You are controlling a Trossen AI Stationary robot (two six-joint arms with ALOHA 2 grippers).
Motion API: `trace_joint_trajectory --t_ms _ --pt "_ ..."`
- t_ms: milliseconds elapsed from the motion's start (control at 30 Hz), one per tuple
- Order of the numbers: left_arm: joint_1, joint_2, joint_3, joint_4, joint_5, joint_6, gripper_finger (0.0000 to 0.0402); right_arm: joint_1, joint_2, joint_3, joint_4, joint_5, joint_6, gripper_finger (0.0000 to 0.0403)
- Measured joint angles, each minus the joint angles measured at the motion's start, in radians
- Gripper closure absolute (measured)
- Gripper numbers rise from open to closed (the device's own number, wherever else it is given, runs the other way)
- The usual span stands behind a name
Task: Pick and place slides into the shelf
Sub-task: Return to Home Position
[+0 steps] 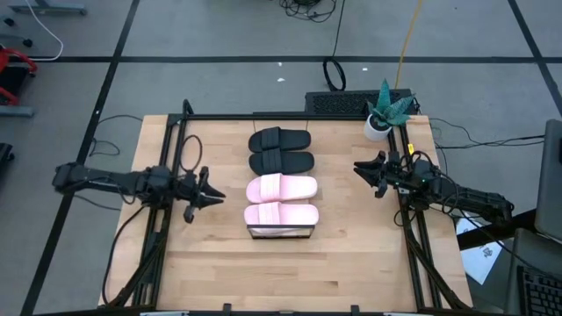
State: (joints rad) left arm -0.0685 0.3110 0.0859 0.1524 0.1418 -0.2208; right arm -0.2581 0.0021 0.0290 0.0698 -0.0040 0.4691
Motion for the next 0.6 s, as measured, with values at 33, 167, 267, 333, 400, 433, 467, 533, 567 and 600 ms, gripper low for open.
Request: trace_joint_trajectory --t_ms 33,167,267,333,400,433,467,533,567,600 --pt "-0.028 -0.014 0.019 -0.059 -0.044 0.016 0.0327 0.000 0.000 0.000 0.001 0.000 -0.002 0.0284" --pt "-0.106 -0.101 0.040 -0.106 -0.162 0.125 0.0327 0.000 0.000 0.000 0.001 0.001 -0.023 0.0284" --pt "-0.136 -0.180 -0.003 -0.128 -0.223 0.132 0.0327 0.000 0.000 0.000 0.012 0.001 -0.046 0.0284" --pt "-0.151 -0.228 -0.061 -0.101 -0.241 0.135 0.0327 0.000 0.000 0.000 0.017 0.002 -0.064 0.0284" --pt "-0.163 -0.270 -0.075 -0.109 -0.252 0.147 0.0327 0.000 0.000 0.000 0.016 0.003 -0.075 0.0284" --pt "-0.167 -0.282 -0.074 -0.113 -0.268 0.144 0.0327 0.000 0.000 0.000 0.017 0.005 -0.079 0.0284" --pt "-0.170 -0.292 -0.073 -0.115 -0.283 0.145 0.0327 0.000 0.000 0.000 0.017 0.005 -0.083 0.0284" --pt "-0.175 -0.307 -0.073 -0.115 -0.283 0.162 0.0327 0.000 0.000 0.000 0.016 0.005 -0.089 0.0284" --pt "-0.176 -0.308 -0.073 -0.112 -0.283 0.172 0.0327 0.000 0.000 -0.001 0.016 0.005 -0.090 0.0284" --pt "-0.176 -0.307 -0.074 -0.108 -0.284 0.177 0.0327 0.000 0.000 -0.001 0.016 0.005 -0.093 0.0284"
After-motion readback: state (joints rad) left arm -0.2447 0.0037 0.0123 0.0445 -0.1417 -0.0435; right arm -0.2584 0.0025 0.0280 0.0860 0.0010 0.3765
